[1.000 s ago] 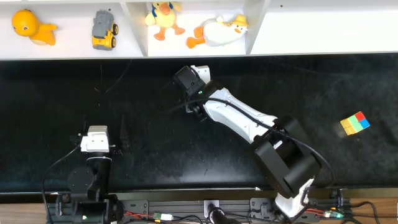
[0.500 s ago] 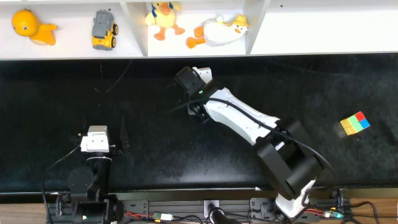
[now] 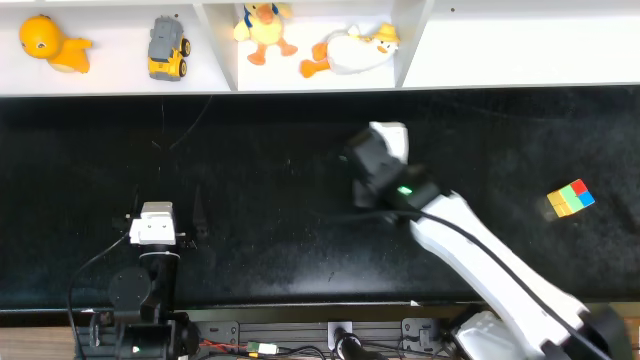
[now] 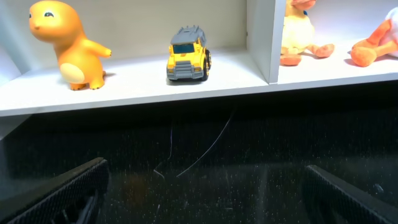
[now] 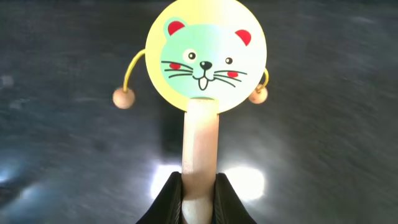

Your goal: Store Toys

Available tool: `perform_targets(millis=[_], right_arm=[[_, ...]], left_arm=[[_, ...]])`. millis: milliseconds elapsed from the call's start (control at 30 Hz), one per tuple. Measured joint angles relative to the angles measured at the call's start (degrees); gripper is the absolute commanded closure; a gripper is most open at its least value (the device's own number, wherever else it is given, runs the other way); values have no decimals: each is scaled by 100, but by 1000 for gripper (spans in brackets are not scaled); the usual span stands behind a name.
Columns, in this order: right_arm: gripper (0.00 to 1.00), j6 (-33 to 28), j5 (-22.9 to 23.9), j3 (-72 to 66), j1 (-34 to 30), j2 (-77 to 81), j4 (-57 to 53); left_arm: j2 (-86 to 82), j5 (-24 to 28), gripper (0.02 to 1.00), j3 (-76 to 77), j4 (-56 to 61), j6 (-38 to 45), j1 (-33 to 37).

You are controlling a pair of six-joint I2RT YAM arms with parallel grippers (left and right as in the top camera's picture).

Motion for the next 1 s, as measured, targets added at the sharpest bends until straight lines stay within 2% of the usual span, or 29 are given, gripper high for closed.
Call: perform_targets(millis=[233,500,767,1000], right_arm=[[956,-516,79,-140,-1080,-686,-330],[958,-1456,-199,-127,-2223,-579,-256],[958,-2551,-326,859,-2649,254,-251],[956,-3259,-356,1886,-2822,1102,-81]], left_arm=[[0,0,20,0,0,2,0],[0,0,20,0,0,2,0],[0,0,20,0,0,0,0],[0,0,20,0,0,2,0]])
